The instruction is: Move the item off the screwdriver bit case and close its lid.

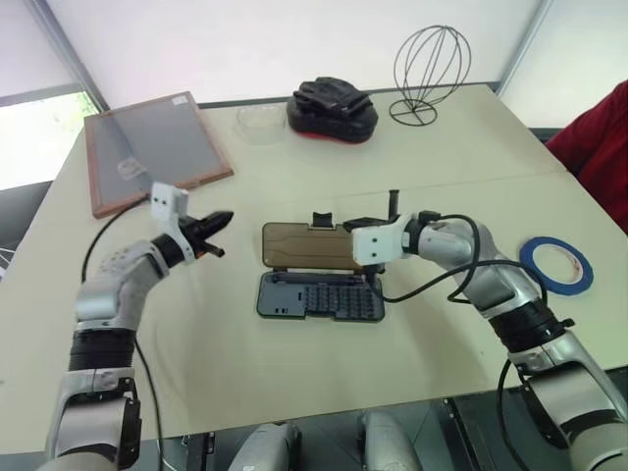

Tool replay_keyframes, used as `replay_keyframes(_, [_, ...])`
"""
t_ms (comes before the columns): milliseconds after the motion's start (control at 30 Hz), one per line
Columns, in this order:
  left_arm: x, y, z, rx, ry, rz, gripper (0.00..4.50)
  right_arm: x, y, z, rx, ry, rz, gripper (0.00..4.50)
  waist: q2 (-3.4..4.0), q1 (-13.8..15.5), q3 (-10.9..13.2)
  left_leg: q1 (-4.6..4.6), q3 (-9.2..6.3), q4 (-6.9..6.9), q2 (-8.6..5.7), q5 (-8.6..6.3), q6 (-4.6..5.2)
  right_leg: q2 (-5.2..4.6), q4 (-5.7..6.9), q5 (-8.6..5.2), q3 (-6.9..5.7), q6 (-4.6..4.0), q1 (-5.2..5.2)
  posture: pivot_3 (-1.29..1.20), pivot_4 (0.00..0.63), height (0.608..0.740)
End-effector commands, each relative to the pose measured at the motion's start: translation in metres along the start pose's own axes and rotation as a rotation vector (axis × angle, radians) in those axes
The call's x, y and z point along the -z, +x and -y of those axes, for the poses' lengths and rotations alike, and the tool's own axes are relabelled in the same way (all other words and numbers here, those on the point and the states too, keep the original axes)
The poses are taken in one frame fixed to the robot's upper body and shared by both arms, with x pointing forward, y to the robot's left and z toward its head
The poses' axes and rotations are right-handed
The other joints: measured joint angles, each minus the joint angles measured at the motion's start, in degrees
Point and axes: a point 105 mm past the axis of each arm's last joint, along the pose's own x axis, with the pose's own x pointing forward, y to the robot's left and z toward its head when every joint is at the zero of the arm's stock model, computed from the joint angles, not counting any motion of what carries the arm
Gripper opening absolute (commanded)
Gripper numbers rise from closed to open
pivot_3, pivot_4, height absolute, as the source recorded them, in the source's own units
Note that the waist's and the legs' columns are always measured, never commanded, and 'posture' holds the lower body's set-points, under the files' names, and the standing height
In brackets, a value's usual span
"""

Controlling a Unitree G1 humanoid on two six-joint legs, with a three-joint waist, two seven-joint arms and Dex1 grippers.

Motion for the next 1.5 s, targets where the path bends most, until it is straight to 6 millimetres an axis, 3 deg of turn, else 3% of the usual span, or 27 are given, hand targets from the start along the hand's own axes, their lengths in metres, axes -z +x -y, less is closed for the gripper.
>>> replay_keyframes(33, [0.011,0.019,0.011,0.103,0.033,-0.026,0.00,-0.008,-0.001,0.014,0.043,-0.027,0.025,0.02,-0.02,-0.02,0.00,0.00,0.00,0.02,-0.01,0.00,0.00,0.00,0.00,0.00,-0.01,0.00,0.02,0.00,0.150,0.740])
replay_keyframes(267, [0.015,0.045,0.035,0.301,-0.095,-0.026,0.00,-0.009,0.000,0.010,0.027,-0.015,0.037,0.02,-0.03,-0.34,0.01,-0.02,0.01,0.04,-0.01,0.00,0.00,-0.01,0.06,0.01,-0.01,0.00,-0.03,0.00,0.150,0.740])
replay_keyframes(367, [0.014,0.050,0.041,0.350,-0.113,-0.031,0.00,-0.015,-0.002,0.004,-0.016,0.034,0.071,0.86,-0.04,-0.55,0.00,-0.02,0.01,0.02,-0.01,0.00,0.00,-0.01,0.08,0.01,-0.01,0.01,-0.07,0.00,0.150,0.740])
replay_keyframes(500, [0.014,0.050,0.046,0.390,-0.119,-0.040,0.00,-0.020,-0.007,0.007,-0.004,0.030,0.073,2.95,-0.04,-0.59,0.00,-0.14,0.01,0.04,0.00,0.00,0.00,-0.02,0.25,0.01,-0.01,0.01,-0.27,0.00,0.150,0.740])
replay_keyframes(567, [0.011,0.049,0.046,0.404,-0.140,-0.033,0.00,-0.021,-0.019,0.012,-0.009,0.013,0.055,3.94,-0.04,-0.55,0.00,-0.18,0.01,0.08,-0.01,0.00,0.00,-0.02,0.27,0.01,-0.01,0.01,-0.29,0.00,0.150,0.740])
replay_keyframes(633, [0.005,0.046,0.049,0.437,-0.155,-0.024,0.00,-0.025,-0.041,0.026,0.001,0.101,0.047,3.94,-0.04,-0.27,0.00,-0.32,0.00,0.16,-0.01,0.00,0.00,-0.02,0.30,0.01,-0.02,0.01,-0.37,0.00,0.150,0.740])
replay_keyframes(767, [-0.017,0.039,0.058,0.525,-0.165,-0.003,0.00,-0.043,-0.104,0.061,0.033,0.494,0.128,3.94,-0.06,-0.18,0.02,-1.23,-0.13,0.97,-0.10,-0.04,0.03,-0.10,0.83,0.02,-0.14,0.01,-0.96,0.00,0.150,0.740])
replay_keyframes(867, [-0.030,0.024,0.090,0.709,-0.081,-0.055,0.00,-0.046,-0.142,0.073,0.062,0.651,0.147,3.94,-0.08,0.00,0.03,-1.34,-0.16,1.01,-0.12,-0.04,0.04,-0.12,0.85,0.05,-0.16,-0.04,-0.98,0.00,0.150,0.740])
replay_keyframes(967, [-0.024,-0.004,0.135,0.949,0.029,-0.194,0.00,-0.031,-0.157,0.080,0.133,0.674,0.060,3.94,-0.08,-0.08,0.02,-1.24,-0.13,0.97,-0.12,-0.07,0.08,-0.17,0.85,0.06,-0.16,-0.05,-0.91,0.00,0.150,0.740])
replay_keyframes(1033, [0.009,-0.032,0.155,1.094,0.221,-0.396,0.00,-0.014,-0.158,0.081,0.144,0.640,-0.031,3.94,-0.05,-0.24,0.02,-1.11,-0.04,0.89,-0.12,-0.09,0.10,-0.22,0.84,0.06,-0.12,-0.05,-0.84,0.00,0.150,0.740])
replay_keyframes(1133, [0.032,-0.044,0.151,1.110,0.345,-0.491,0.00,-0.003,-0.149,0.071,0.096,0.604,-0.099,3.94,0.06,-0.20,0.03,-0.88,0.25,0.76,-0.12,-0.14,0.11,-0.31,0.80,0.06,-0.07,-0.05,-0.81,0.00,0.150,0.740])
replay_keyframes(1200, [0.012,-0.020,0.135,0.963,0.309,-0.377,0.00,-0.005,-0.134,0.049,0.015,0.622,-0.095,3.94,0.02,0.35,0.06,-0.92,0.24,0.91,-0.08,-0.13,0.11,-0.26,0.81,0.05,-0.09,-0.05,-0.81,0.00,0.150,0.740])
replay_keyframes(1267, [-0.036,0.010,0.116,0.789,0.245,-0.170,0.00,-0.021,-0.113,0.018,-0.077,0.720,-0.009,3.94,-0.21,1.48,0.17,-0.93,0.19,1.09,-0.09,-0.12,0.11,-0.24,0.79,0.06,-0.13,-0.06,-0.68,0.00,0.150,0.740])
replay_keyframes(1367, [-0.087,0.029,0.099,0.662,0.193,0.009,0.00,-0.045,-0.089,-0.019,-0.164,0.854,0.075,3.94,-0.31,1.54,0.23,-1.16,-0.02,1.57,-0.10,-0.14,0.13,-0.19,0.84,0.07,-0.24,-0.06,-0.61,0.00,0.150,0.740])
replay_keyframes(1433, [-0.105,0.038,0.094,0.615,0.197,0.063,0.00,-0.060,-0.076,-0.045,-0.229,0.934,0.100,3.94,-0.33,1.30,0.21,-1.14,-0.01,1.58,-0.21,-0.19,0.20,-0.31,0.85,0.07,-0.25,-0.05,-0.60,0.00,0.150,0.740])
replay_keyframes(1500, [-0.096,0.046,0.094,0.622,0.259,0.017,0.00,-0.066,-0.069,-0.057,-0.251,0.981,0.103,3.41,-0.31,1.20,0.20,-1.09,0.04,1.56,-0.33,-0.23,0.27,-0.50,0.86,0.08,-0.32,-0.03,-0.59,0.00,0.150,0.740])
